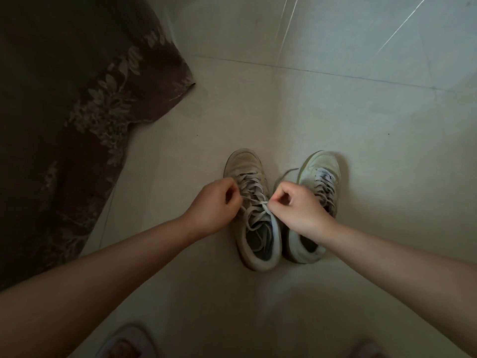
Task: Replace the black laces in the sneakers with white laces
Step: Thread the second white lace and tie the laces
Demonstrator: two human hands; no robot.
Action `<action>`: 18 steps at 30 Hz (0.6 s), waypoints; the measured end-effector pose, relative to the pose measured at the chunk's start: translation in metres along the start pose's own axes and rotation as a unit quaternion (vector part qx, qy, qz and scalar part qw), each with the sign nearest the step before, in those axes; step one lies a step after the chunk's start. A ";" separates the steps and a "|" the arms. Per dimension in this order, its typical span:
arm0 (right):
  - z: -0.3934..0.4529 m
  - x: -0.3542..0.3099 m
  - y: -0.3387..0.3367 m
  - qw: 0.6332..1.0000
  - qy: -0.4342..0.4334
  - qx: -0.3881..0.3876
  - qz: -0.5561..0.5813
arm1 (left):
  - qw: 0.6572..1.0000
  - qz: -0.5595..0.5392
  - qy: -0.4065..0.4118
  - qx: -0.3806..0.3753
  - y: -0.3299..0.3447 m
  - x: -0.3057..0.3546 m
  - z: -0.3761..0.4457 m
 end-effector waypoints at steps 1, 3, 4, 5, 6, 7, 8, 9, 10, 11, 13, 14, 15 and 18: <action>0.000 -0.001 0.001 1.000 0.003 -0.012 -0.002 | 1.000 -0.009 0.002 0.012 -0.004 0.000 0.002; 0.001 -0.004 0.003 1.000 0.006 -0.026 -0.002 | 0.999 0.005 0.034 0.038 -0.014 0.003 0.007; 0.002 -0.007 0.002 1.000 0.002 -0.020 0.000 | 0.997 0.022 0.059 0.043 -0.017 0.007 0.010; 0.004 -0.011 0.000 1.000 -0.009 -0.005 -0.005 | 0.995 0.040 0.078 0.040 -0.018 0.011 0.012; 0.006 -0.014 -0.001 1.000 -0.019 0.008 -0.017 | 0.993 0.059 0.092 0.032 -0.016 0.014 0.014; 0.008 -0.017 0.000 0.999 -0.025 0.013 -0.033 | 0.991 0.082 0.103 0.024 -0.014 0.017 0.016; 0.009 -0.019 0.002 0.999 -0.026 0.013 -0.045 | 0.987 0.110 0.116 0.020 -0.012 0.021 0.017; 0.011 -0.020 0.003 0.998 -0.026 0.013 -0.055 | 0.981 0.140 0.136 0.014 -0.009 0.027 0.017; 0.012 -0.022 0.005 0.997 -0.025 0.014 -0.065 | 0.972 0.169 0.163 0.013 -0.008 0.032 0.017; 0.013 -0.024 0.005 0.997 -0.023 0.014 -0.075 | 0.961 0.199 0.190 0.007 -0.007 0.038 0.018; 0.014 -0.027 0.006 0.996 -0.020 0.008 -0.090 | 0.932 0.268 0.244 -0.003 -0.003 0.045 0.018; 0.014 -0.028 0.007 0.995 -0.021 0.007 -0.095 | 0.915 0.303 0.267 -0.006 0.000 0.047 0.017; 0.015 -0.027 0.007 0.995 -0.021 0.006 -0.099 | 0.903 0.331 0.274 -0.005 0.001 0.046 0.017; 0.016 -0.023 0.009 0.997 -0.006 -0.002 -0.076 | 0.926 0.317 0.207 0.004 -0.001 0.033 0.018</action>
Point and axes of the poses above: each hand's wrist, its own z-axis towards the middle knuckle, its own y-axis out of the palm, x = y × z, the point moved 9 cm from there along z, towards the middle knuckle, and after that the axes turned 13 degrees about y, right-handed, at the moved point
